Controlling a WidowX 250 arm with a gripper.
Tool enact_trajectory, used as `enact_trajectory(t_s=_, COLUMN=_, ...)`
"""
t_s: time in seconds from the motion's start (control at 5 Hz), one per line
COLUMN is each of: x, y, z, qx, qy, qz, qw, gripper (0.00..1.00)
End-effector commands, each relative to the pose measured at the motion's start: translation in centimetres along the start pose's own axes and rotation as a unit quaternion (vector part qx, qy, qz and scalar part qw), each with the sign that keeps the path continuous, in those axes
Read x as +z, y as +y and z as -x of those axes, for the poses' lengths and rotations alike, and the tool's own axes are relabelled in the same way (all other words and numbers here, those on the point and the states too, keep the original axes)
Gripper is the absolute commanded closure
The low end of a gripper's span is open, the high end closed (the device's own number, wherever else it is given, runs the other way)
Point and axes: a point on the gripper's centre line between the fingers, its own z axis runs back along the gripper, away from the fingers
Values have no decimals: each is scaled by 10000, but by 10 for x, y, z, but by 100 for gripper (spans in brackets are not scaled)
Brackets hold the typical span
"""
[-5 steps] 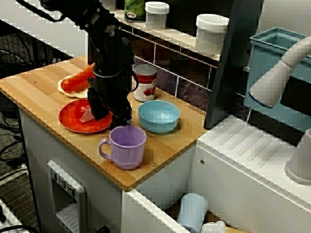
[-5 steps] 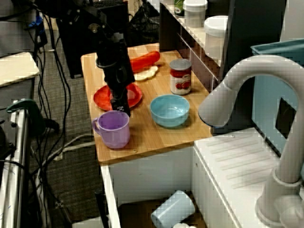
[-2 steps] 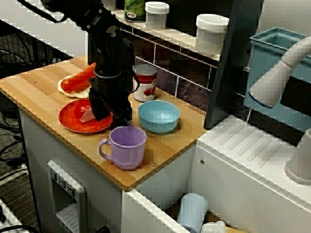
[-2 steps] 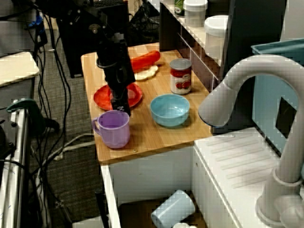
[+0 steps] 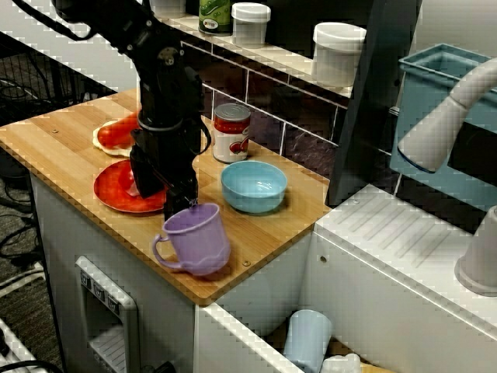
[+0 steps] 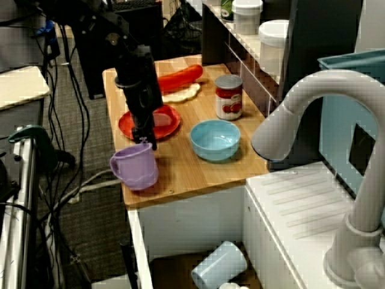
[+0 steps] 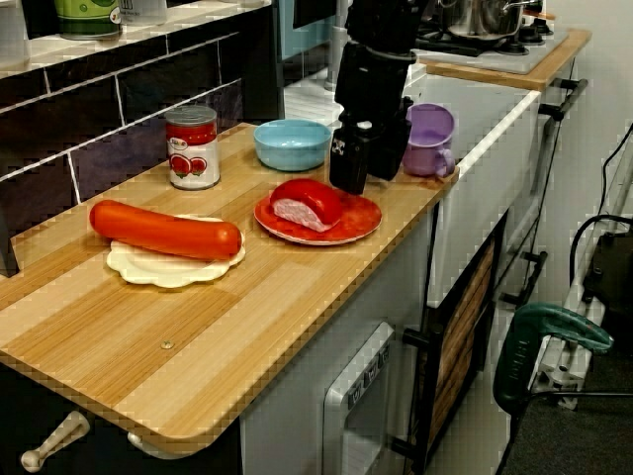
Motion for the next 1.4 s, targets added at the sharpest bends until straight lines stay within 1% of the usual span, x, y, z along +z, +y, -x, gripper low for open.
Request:
enact_trajectory(t_s=0.0, x=9, y=11, z=-6, qx=132, qy=-89, qz=-17, qw=9999, gripper=0)
enact_trajectory(t_s=0.2, x=8, y=11, z=-9, qx=154, qy=-64, qz=-15, qw=9999, gripper=0)
enact_trajectory(t_s=0.4, x=8, y=12, z=-11, qx=189, qy=-48, qz=3, qw=9998, gripper=6)
enact_trajectory(t_s=0.6, x=10, y=10, z=-11, qx=159, qy=-108, qz=30, qw=9998, gripper=100)
enact_trajectory(t_s=1.0, x=9, y=8, z=-17, qx=183, qy=-102, qz=31, qw=9998, gripper=100)
enact_trajectory(t_s=1.2, x=5, y=8, z=-17, qx=226, qy=-84, qz=4, qw=9997, gripper=100)
